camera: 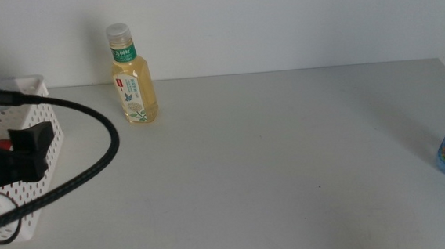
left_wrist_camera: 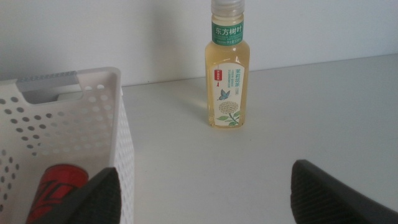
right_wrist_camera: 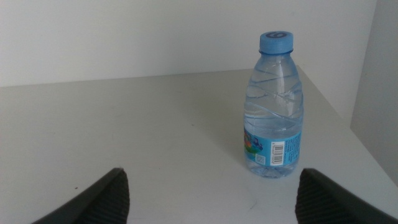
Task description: Use arms to grab the bottles and put them into the dustbin to the left of the table.
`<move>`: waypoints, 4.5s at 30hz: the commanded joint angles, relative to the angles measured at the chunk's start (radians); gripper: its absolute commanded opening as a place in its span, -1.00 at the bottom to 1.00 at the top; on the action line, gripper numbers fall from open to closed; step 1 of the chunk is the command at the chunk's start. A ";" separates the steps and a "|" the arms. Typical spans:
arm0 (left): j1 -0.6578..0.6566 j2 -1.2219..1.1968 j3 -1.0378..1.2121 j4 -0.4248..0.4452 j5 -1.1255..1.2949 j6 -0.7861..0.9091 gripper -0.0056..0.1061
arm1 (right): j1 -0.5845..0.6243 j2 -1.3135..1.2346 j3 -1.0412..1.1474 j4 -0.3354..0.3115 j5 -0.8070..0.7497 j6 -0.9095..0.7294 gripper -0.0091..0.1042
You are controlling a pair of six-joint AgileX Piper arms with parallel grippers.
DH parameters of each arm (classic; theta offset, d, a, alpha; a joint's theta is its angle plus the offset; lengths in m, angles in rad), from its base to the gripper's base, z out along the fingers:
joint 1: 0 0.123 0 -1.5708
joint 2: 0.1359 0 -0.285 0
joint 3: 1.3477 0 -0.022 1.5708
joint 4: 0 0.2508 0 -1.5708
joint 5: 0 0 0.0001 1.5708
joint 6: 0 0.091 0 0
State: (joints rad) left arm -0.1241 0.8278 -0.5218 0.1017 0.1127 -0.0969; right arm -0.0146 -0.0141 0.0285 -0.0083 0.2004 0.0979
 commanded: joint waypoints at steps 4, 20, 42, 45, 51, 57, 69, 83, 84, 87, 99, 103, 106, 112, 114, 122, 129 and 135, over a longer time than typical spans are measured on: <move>-0.007 0.173 -0.028 -0.009 -0.330 -0.016 0.78 | -0.006 -0.021 -0.010 -0.013 -0.080 -0.004 0.82; -0.007 0.677 -0.134 0.080 -0.829 -0.096 0.78 | -0.006 -0.021 -0.010 -0.013 -0.080 -0.004 0.82; -0.002 1.150 -0.583 0.079 -0.823 -0.114 0.78 | -0.006 -0.021 -0.010 -0.013 -0.080 -0.004 0.82; -0.002 1.180 -0.617 0.079 -0.811 -0.114 0.78 | -0.006 -0.021 -0.010 -0.013 -0.080 -0.004 0.82; -0.002 1.238 -0.673 0.080 -0.814 -0.111 0.78 | -0.006 -0.021 -0.010 -0.013 -0.080 -0.004 0.82; -0.001 1.306 -0.747 0.078 -0.816 -0.111 0.78 | -0.006 -0.021 -0.010 -0.013 -0.080 -0.004 0.82; -0.003 1.338 -0.767 0.023 -0.916 -0.111 0.50 | -0.006 -0.021 -0.010 -0.013 -0.080 -0.004 0.82; -0.003 1.145 -0.584 0.072 -0.913 -0.133 -0.93 | -0.006 -0.021 -0.010 -0.013 -0.080 -0.004 0.82; -0.003 1.110 -0.564 0.076 -0.889 -0.133 -0.93 | -0.006 -0.021 -0.010 -0.013 -0.080 -0.004 0.82; -0.003 1.002 -0.536 0.134 -0.689 -0.156 -0.93 | -0.006 -0.021 -0.010 -0.013 -0.080 -0.004 0.82; -0.003 0.690 -0.782 0.230 0.230 -0.205 -0.93 | -0.006 -0.021 -0.010 -0.013 -0.080 -0.004 0.82; 0.025 0.689 -0.918 0.167 0.517 -0.074 -0.93 | -0.006 -0.021 -0.010 -0.013 -0.080 -0.004 0.82; 0.096 0.689 -0.990 0.038 0.664 0.060 -0.93 | -0.006 -0.021 -0.010 -0.013 -0.080 -0.004 0.82; 0.271 0.693 -1.028 -0.143 0.814 0.229 -0.93 | -0.006 -0.021 -0.010 -0.013 -0.080 -0.004 0.82; 0.319 0.707 -1.028 -0.142 0.850 0.237 -0.93 | -0.006 -0.021 -0.010 -0.013 -0.080 -0.004 0.82; 0.386 0.839 -1.027 -0.128 0.959 0.234 -0.93 | -0.006 -0.021 -0.010 -0.013 -0.080 -0.004 0.82; 0.386 0.947 -1.027 -0.126 1.018 0.234 -0.93 | -0.006 -0.021 -0.010 -0.013 -0.080 -0.004 0.82; 0.386 0.987 -1.027 -0.126 1.033 0.255 -0.77 | -0.006 -0.021 -0.010 -0.013 -0.080 -0.004 0.82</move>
State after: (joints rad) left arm 0.2604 1.8757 -1.5072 -0.0228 1.1599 0.1478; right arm -0.0146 -0.0141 0.0285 -0.0083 0.2004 0.0979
